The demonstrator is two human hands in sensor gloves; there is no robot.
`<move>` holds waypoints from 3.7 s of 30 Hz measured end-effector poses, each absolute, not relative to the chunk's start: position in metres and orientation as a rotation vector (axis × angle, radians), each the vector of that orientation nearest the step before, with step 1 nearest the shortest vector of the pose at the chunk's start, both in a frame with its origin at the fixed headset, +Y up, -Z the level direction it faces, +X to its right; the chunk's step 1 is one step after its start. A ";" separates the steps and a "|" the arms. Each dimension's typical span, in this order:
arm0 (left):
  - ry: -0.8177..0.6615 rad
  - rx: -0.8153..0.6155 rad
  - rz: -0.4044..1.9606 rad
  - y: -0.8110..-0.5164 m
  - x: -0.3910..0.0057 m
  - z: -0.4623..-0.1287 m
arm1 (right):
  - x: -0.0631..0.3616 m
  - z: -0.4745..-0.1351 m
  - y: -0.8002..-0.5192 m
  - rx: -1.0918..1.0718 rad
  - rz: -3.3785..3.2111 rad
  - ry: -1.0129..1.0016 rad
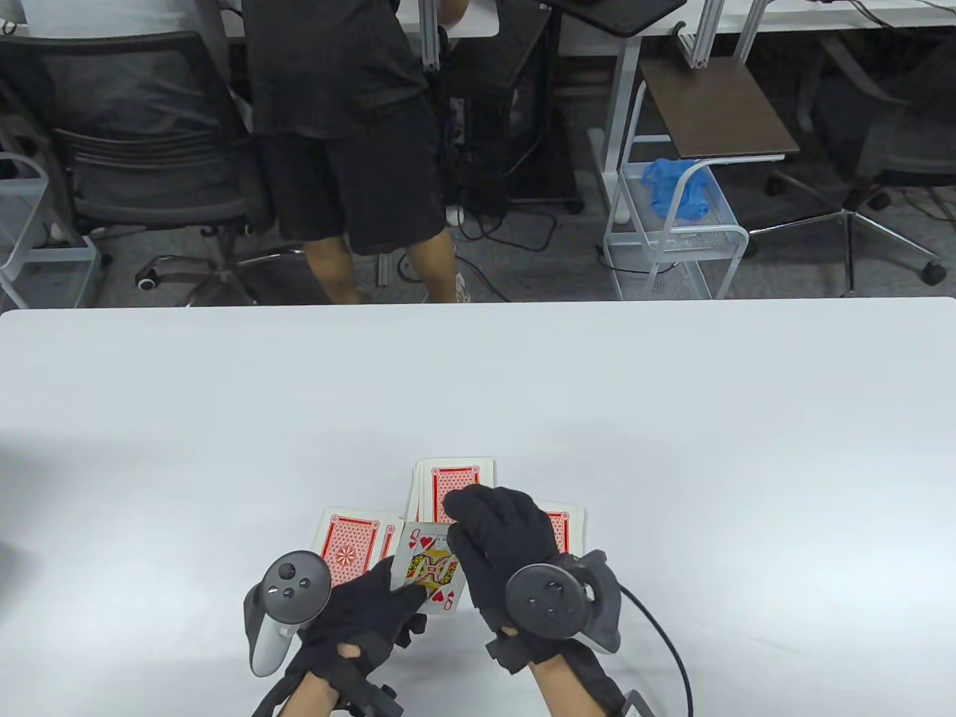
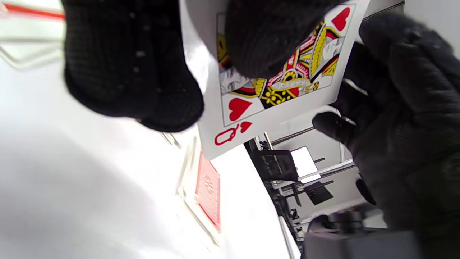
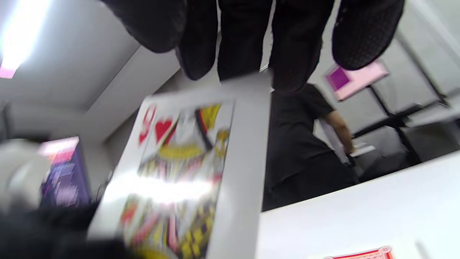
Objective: Four-player card dealing with fan arrangement
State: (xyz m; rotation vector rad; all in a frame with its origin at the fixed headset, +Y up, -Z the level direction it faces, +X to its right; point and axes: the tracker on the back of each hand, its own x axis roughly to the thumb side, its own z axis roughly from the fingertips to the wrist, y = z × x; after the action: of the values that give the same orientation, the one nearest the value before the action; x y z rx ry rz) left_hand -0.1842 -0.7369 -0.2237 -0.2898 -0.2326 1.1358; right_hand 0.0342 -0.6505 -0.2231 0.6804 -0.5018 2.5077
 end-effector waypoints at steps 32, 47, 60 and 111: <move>-0.378 -0.345 1.106 -0.743 -0.186 -0.224 | 0.040 -0.244 -0.653 0.835 2.415 -0.266; -0.368 -0.327 1.114 -0.739 -0.189 -0.222 | 0.040 -0.244 -0.659 0.764 2.468 -0.232; -0.342 -0.318 1.229 -0.739 -0.197 -0.222 | 0.047 -0.243 -0.653 0.740 2.469 -0.323; -0.192 -0.197 1.492 -0.739 -0.214 -0.219 | 0.041 -0.232 -0.655 0.431 2.653 -0.551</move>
State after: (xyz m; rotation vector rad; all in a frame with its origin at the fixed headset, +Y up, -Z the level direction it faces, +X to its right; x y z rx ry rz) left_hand -0.2142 -0.7388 -0.2188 -0.1967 -0.1922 1.4923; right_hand 0.0407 -0.6549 -0.2320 0.4314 -0.5505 2.6529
